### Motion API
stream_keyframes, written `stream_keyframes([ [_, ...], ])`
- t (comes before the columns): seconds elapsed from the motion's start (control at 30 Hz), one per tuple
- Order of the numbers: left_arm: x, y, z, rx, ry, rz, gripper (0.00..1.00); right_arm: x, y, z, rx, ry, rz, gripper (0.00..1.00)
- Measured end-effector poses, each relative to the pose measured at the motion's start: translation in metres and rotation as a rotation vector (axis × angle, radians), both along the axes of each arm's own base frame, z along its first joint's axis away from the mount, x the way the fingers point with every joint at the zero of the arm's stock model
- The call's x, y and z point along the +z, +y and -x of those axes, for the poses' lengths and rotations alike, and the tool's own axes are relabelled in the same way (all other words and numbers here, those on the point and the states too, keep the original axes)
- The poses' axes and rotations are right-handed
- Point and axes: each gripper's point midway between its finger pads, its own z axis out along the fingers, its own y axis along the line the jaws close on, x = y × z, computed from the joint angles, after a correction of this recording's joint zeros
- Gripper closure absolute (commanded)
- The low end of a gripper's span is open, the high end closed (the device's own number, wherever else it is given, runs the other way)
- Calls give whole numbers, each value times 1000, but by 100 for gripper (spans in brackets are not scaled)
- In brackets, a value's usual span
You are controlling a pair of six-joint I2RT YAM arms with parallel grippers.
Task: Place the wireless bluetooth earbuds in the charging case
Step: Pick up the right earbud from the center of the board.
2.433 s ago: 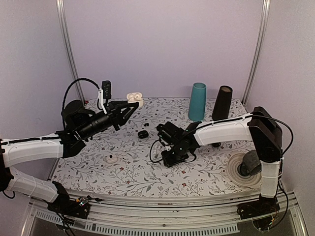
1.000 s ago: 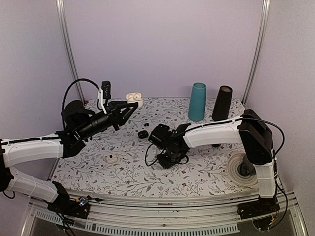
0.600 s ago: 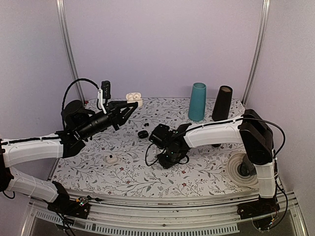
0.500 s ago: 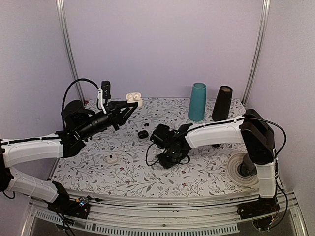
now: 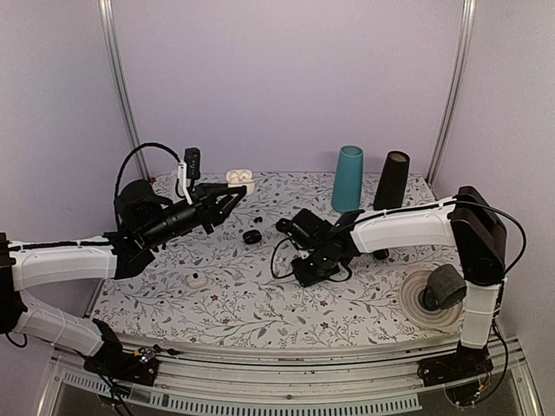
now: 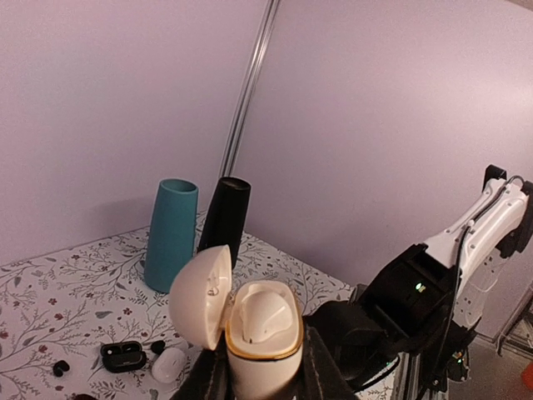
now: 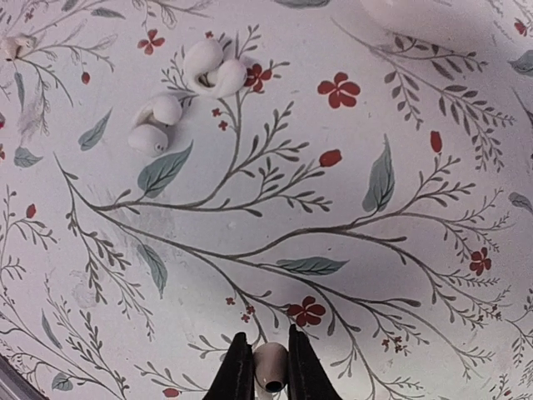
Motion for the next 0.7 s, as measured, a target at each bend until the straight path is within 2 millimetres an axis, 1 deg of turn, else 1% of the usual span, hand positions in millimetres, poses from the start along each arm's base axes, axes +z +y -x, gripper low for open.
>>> stream_keyframes([
  [0.17,-27,-7,-3,-20,46,-29,100,31,-3,-11,-51,-56,-83,88],
  [0.27,-41,-12,-3,-39,65,-38,100,54,-4,-18,-80,-103,-133,88],
  [0.33,-50,-16,-1,-60,73,-44,100,73,-4,-23,-99,-142,-170,88],
  [0.47,-58,-27,5,-107,67,-44,100,117,-7,-32,-137,-230,-253,88],
  [0.6,-67,-37,10,-147,68,-49,100,158,-10,-36,-162,-305,-335,88],
  [0.63,-69,-40,11,-158,68,-50,100,161,-10,-38,-166,-313,-341,88],
  [0.67,-71,-43,12,-166,69,-52,100,173,-12,-38,-173,-335,-364,88],
  [0.7,-73,-46,12,-174,71,-54,100,179,-13,-39,-177,-345,-376,88],
])
